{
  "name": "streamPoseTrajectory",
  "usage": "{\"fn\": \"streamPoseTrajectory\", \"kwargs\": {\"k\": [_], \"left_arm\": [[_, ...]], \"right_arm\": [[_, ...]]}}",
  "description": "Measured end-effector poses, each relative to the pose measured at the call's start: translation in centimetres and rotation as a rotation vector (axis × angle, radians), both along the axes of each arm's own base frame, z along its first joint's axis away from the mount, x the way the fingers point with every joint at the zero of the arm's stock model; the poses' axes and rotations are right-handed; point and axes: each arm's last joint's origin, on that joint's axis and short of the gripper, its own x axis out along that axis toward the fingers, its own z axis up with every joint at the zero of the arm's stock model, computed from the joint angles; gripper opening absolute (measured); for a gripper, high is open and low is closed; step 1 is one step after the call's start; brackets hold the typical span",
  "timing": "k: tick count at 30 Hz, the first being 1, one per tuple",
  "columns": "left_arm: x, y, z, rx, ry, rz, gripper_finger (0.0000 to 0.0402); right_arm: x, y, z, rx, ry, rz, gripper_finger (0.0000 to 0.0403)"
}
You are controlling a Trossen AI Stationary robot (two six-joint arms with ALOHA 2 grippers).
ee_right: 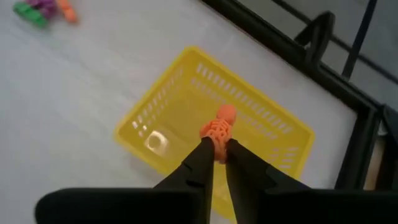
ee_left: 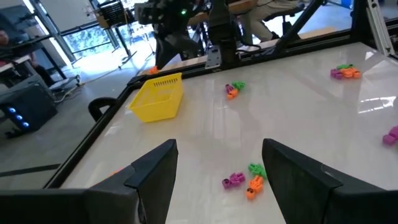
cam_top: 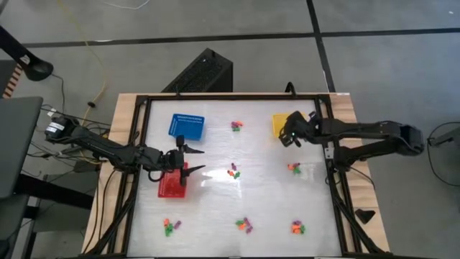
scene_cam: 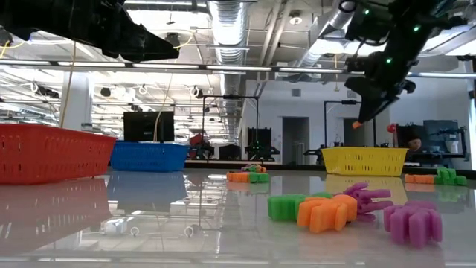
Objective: Sort Halloween decoration
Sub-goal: Put the orange skeleton toy into the yellow bin, then put the green skeleton toy into the red bin
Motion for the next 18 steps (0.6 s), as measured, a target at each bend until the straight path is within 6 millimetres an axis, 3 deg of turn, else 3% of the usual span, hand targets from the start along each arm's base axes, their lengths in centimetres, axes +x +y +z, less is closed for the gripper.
{"fn": "streamPoseTrajectory", "kwargs": {"k": [9, 18], "left_arm": [[0.0, 0.0, 0.0, 0.001, 0.000, 0.005, 0.0226], [0.0, 0.0, 0.0, 0.001, 0.001, 0.005, 0.0226]], "right_arm": [[-0.3, -1.2, -0.1, 0.035, -0.008, -0.055, 0.0143], [0.4, -0.1, -0.1, 0.070, -0.042, 0.031, 0.0183]]}}
